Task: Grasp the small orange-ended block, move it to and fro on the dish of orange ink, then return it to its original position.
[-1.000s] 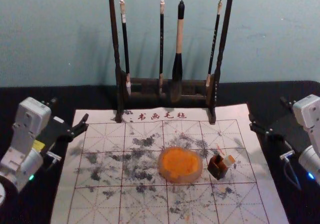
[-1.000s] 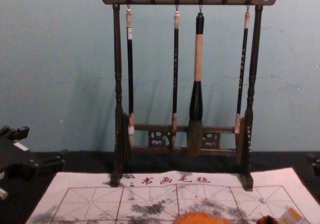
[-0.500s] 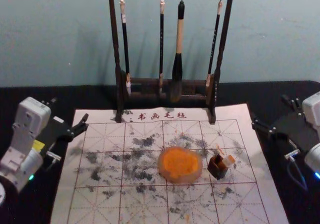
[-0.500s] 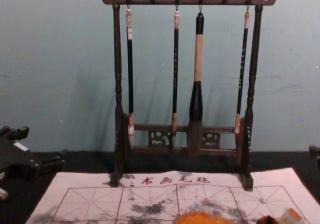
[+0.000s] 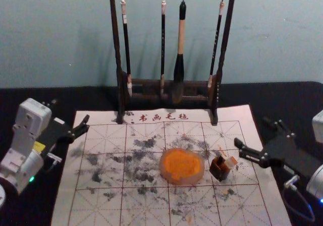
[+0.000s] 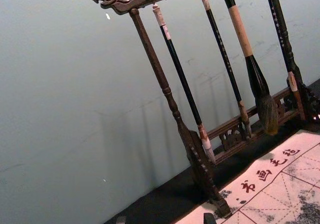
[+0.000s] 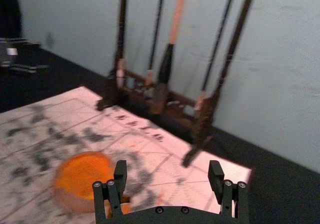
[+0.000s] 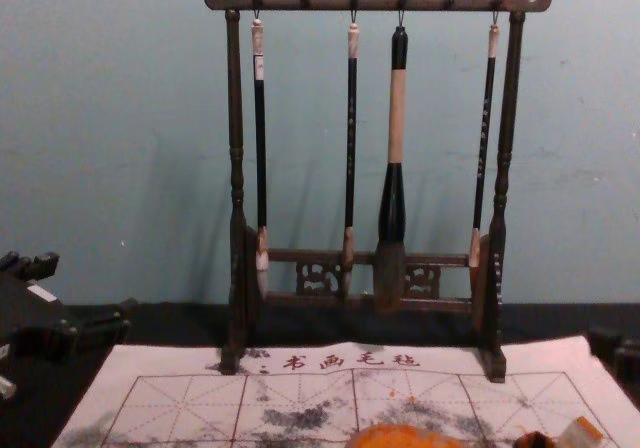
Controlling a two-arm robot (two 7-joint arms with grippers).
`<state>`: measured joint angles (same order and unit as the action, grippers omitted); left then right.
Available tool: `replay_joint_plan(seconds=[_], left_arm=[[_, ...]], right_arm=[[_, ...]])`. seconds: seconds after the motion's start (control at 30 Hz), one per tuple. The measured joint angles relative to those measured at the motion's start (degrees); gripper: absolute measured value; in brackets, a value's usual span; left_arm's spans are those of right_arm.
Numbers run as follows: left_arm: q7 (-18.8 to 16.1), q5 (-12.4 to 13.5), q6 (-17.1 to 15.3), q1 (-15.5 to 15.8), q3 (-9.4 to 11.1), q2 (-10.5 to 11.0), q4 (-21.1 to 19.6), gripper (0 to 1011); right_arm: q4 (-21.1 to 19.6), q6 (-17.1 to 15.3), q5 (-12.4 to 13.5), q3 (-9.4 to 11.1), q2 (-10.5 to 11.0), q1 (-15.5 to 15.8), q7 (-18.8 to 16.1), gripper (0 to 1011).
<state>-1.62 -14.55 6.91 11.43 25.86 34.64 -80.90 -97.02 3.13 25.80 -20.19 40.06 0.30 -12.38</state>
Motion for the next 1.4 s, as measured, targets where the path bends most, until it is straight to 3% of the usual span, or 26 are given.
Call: replay_joint_plan(seconds=[0.43,0.97,1.4], left_arm=[[0.0,0.0,0.0,0.0,0.0,0.0,0.0,1001],[0.0,0.0,0.0,0.0,0.0,0.0,0.0,1001],[0.0,0.0,0.0,0.0,0.0,0.0,0.0,1001]], right_arm=[[0.11,-6.3,2.62,-0.8,-0.95,0.1,-5.81,1002],[3.81,-11.76,2.02,-1.0,-3.49,-1.89,-8.65,1002],[4.86,-13.89,0.87,-0.07,-5.22,-2.59,-9.94,1002]])
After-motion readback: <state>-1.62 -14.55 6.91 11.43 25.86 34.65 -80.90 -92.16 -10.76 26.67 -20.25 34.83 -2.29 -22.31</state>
